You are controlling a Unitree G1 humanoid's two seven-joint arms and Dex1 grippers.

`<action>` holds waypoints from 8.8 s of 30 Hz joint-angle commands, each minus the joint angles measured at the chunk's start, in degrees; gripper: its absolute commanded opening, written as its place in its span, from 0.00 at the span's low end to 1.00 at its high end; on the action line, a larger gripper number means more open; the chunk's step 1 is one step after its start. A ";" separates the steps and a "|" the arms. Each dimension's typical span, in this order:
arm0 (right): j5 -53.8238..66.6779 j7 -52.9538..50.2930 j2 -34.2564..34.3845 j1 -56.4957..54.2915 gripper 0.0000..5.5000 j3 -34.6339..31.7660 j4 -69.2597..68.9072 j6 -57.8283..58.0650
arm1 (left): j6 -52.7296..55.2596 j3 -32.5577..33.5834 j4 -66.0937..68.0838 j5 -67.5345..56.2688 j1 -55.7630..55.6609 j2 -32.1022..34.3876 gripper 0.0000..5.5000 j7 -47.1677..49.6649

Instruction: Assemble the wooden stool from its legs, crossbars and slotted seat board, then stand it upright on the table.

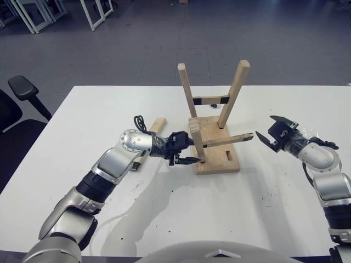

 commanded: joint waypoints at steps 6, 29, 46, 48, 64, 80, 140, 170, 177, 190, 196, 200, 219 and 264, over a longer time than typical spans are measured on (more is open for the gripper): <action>0.20 -0.15 1.09 0.94 0.62 0.49 -2.20 2.21 | 5.58 21.80 -15.84 -15.49 10.33 12.62 0.66 -8.24; -0.39 -0.72 2.64 -0.24 0.62 2.36 -2.68 3.26 | 30.66 6.38 -6.63 -29.84 -0.11 -2.53 0.66 11.42; -0.15 0.19 2.07 0.70 0.62 2.08 -3.59 4.33 | 28.81 37.97 -13.61 -49.44 -10.62 -4.88 0.66 20.60; -0.14 0.06 2.47 0.00 0.62 2.33 -3.58 4.21 | 23.90 34.29 -8.71 -39.96 -13.51 -6.53 0.66 23.29; -0.79 -1.13 2.72 -0.77 0.62 2.10 -4.37 3.28 | 9.15 16.38 -12.61 -12.81 -6.65 -3.75 0.66 9.06; -0.85 -1.25 3.14 1.57 0.62 2.65 -5.24 3.59 | 33.55 32.28 -23.24 -65.09 -21.01 -14.63 0.66 34.84; 1.09 3.10 4.28 7.77 0.62 7.65 1.07 0.02 | -7.59 32.62 0.64 2.81 38.28 -14.96 0.66 37.75; 77.05 -10.47 16.54 -19.59 0.85 -24.85 -15.55 48.40 | 22.01 39.44 -18.37 -42.12 -1.07 -9.86 0.37 26.51; 95.49 -9.76 15.69 -22.17 0.85 -21.84 -13.93 50.78 | 37.97 37.80 -15.78 -62.68 -8.39 -6.93 0.37 24.21; 100.05 -4.19 12.20 -24.57 0.85 -15.19 -17.43 47.22 | 45.80 34.28 -15.97 -65.24 -7.64 -2.82 0.37 17.74; 95.56 1.07 9.02 -24.70 0.69 -12.89 -17.71 46.97 | 46.33 33.90 -15.09 -64.24 -8.48 -2.02 0.37 16.57; 94.52 2.52 8.37 -25.53 0.56 -12.52 -17.22 46.37 | 46.50 33.57 -14.68 -63.81 -8.95 -1.47 0.37 15.83; 93.87 4.86 3.72 -25.31 0.37 -14.80 -12.33 46.75 | 37.41 44.01 -13.14 -67.70 -12.13 -1.76 0.60 17.19; 42.15 20.87 6.65 -4.92 0.37 7.90 -7.06 25.87 | 0.22 20.96 26.37 5.96 7.70 -16.05 0.60 26.59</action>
